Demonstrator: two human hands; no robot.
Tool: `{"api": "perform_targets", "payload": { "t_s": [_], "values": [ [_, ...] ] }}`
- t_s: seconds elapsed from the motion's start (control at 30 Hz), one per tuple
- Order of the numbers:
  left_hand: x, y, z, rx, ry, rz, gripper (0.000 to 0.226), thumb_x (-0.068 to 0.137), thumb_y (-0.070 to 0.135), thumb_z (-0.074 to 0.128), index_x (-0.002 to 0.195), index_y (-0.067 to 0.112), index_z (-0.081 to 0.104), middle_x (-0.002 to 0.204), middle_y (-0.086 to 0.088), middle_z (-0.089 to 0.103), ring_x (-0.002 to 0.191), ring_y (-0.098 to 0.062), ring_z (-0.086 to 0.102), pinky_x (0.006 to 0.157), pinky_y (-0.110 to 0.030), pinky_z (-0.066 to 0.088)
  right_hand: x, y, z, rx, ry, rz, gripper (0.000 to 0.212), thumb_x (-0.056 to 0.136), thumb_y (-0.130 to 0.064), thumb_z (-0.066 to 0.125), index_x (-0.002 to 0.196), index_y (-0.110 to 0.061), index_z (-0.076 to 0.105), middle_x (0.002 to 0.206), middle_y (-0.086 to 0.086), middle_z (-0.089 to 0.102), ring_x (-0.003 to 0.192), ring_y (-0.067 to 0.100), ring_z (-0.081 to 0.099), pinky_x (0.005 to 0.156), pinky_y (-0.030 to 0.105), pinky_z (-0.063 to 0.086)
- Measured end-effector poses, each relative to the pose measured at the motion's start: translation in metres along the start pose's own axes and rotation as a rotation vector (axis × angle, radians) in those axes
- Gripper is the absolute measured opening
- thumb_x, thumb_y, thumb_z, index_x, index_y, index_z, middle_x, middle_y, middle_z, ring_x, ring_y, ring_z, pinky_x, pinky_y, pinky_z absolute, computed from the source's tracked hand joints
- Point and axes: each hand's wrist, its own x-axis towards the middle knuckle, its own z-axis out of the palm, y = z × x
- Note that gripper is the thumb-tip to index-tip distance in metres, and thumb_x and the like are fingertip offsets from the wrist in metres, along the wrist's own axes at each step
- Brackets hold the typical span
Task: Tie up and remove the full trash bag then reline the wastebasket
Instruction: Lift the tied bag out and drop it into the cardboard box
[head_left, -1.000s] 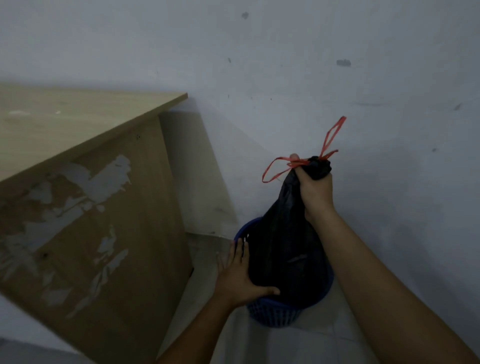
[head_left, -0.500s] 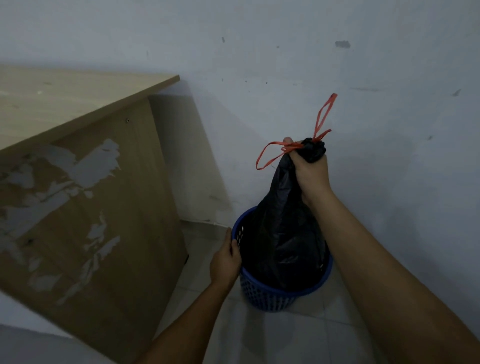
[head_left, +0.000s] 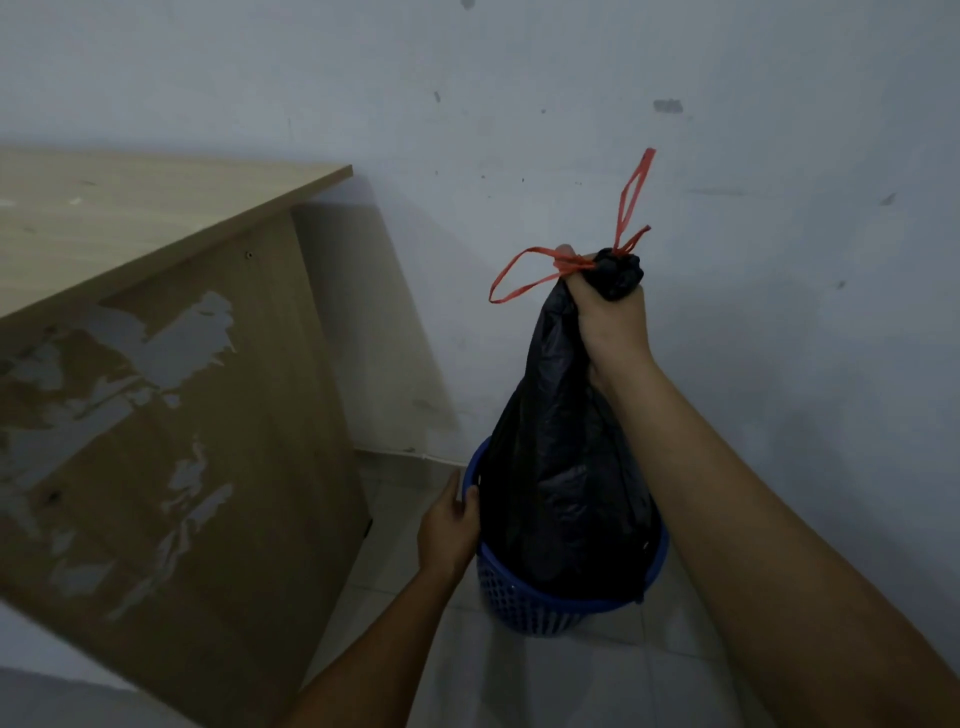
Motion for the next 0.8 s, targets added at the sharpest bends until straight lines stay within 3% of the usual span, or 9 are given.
{"api": "perform_targets", "payload": {
  "t_s": [0.07, 0.17, 0.33, 0.4, 0.47, 0.5, 0.57, 0.7, 0.8],
  "values": [
    [-0.005, 0.005, -0.004, 0.034, 0.042, 0.027, 0.040, 0.108, 0.042, 0.047, 0.146, 0.034, 0.059, 0.093, 0.006, 0.074, 0.077, -0.009, 0.064, 0.062, -0.024, 0.046, 0.001, -0.005, 0.001, -0.003, 0.013, -0.012, 0.022, 0.089, -0.037, 0.086, 0.099, -0.020, 0.077, 0.108, 0.007, 0.079, 0.104, 0.021, 0.076, 0.101, 0.044, 0.061],
    [-0.009, 0.001, -0.009, 0.093, 0.105, 0.000, 0.036, 0.108, 0.042, 0.045, 0.134, 0.032, 0.069, 0.071, 0.008, 0.066, 0.062, -0.007, 0.057, 0.054, -0.022, 0.040, 0.005, -0.022, 0.002, -0.012, 0.027, -0.070, 0.019, 0.089, -0.036, 0.086, 0.089, -0.022, 0.074, 0.095, 0.004, 0.076, 0.093, 0.020, 0.074, 0.096, 0.047, 0.062],
    [-0.008, -0.001, -0.009, 0.041, 0.155, -0.018, 0.039, 0.109, 0.042, 0.043, 0.135, 0.026, 0.067, 0.073, 0.005, 0.064, 0.063, -0.009, 0.055, 0.057, -0.027, 0.042, 0.007, -0.057, 0.006, -0.035, -0.046, -0.182, 0.013, 0.089, -0.036, 0.086, 0.084, -0.026, 0.078, 0.088, -0.003, 0.077, 0.094, 0.018, 0.075, 0.095, 0.040, 0.061],
    [-0.007, -0.001, -0.007, 0.042, 0.154, -0.021, 0.053, 0.108, 0.058, 0.032, 0.133, 0.026, 0.066, 0.083, 0.001, 0.068, 0.070, -0.015, 0.059, 0.062, -0.029, 0.048, 0.010, -0.067, 0.009, -0.049, -0.081, -0.209, 0.012, 0.091, -0.034, 0.085, 0.084, -0.026, 0.079, 0.085, -0.006, 0.077, 0.093, 0.016, 0.075, 0.097, 0.041, 0.060],
    [-0.005, -0.001, -0.005, 0.094, 0.163, -0.074, 0.084, 0.097, 0.081, 0.014, 0.139, 0.026, 0.061, 0.115, -0.009, 0.071, 0.099, -0.029, 0.067, 0.087, -0.042, 0.056, 0.015, -0.074, 0.011, -0.077, -0.088, -0.233, 0.009, 0.094, -0.030, 0.082, 0.087, -0.024, 0.079, 0.083, -0.012, 0.076, 0.092, 0.011, 0.074, 0.097, 0.036, 0.059],
    [-0.005, 0.001, -0.005, 0.146, 0.168, -0.107, 0.093, 0.093, 0.086, 0.008, 0.149, 0.025, 0.051, 0.137, -0.014, 0.063, 0.119, -0.036, 0.060, 0.102, -0.048, 0.050, 0.018, -0.078, 0.013, -0.086, -0.086, -0.240, 0.007, 0.095, -0.028, 0.081, 0.090, -0.023, 0.080, 0.083, -0.014, 0.077, 0.092, 0.009, 0.074, 0.097, 0.034, 0.059],
    [-0.014, 0.014, -0.008, 0.180, 0.177, -0.130, 0.100, 0.089, 0.088, 0.003, 0.163, 0.027, 0.031, 0.160, -0.014, 0.040, 0.142, -0.039, 0.041, 0.115, -0.053, 0.034, 0.024, -0.091, 0.017, -0.097, -0.093, -0.237, 0.004, 0.096, -0.025, 0.080, 0.094, -0.022, 0.080, 0.085, -0.016, 0.078, 0.095, 0.007, 0.075, 0.098, 0.029, 0.059],
    [-0.042, 0.053, -0.025, 0.137, 0.170, -0.010, 0.110, 0.080, 0.095, -0.002, 0.164, 0.029, 0.027, 0.168, -0.009, 0.028, 0.151, -0.034, 0.028, 0.119, -0.056, 0.025, 0.037, -0.126, 0.025, -0.141, -0.116, -0.215, 0.006, 0.097, -0.027, 0.079, 0.093, -0.022, 0.080, 0.084, -0.019, 0.077, 0.093, 0.000, 0.074, 0.088, 0.014, 0.055],
    [-0.060, 0.094, -0.042, 0.104, 0.078, 0.212, 0.102, 0.084, 0.095, 0.023, 0.165, 0.035, 0.013, 0.172, -0.002, 0.019, 0.155, -0.030, 0.026, 0.121, -0.057, 0.027, 0.042, -0.163, 0.034, -0.151, -0.115, -0.170, 0.005, 0.097, -0.026, 0.080, 0.095, -0.021, 0.079, 0.088, -0.017, 0.078, 0.096, 0.001, 0.074, 0.088, 0.014, 0.055]
  ]
}}
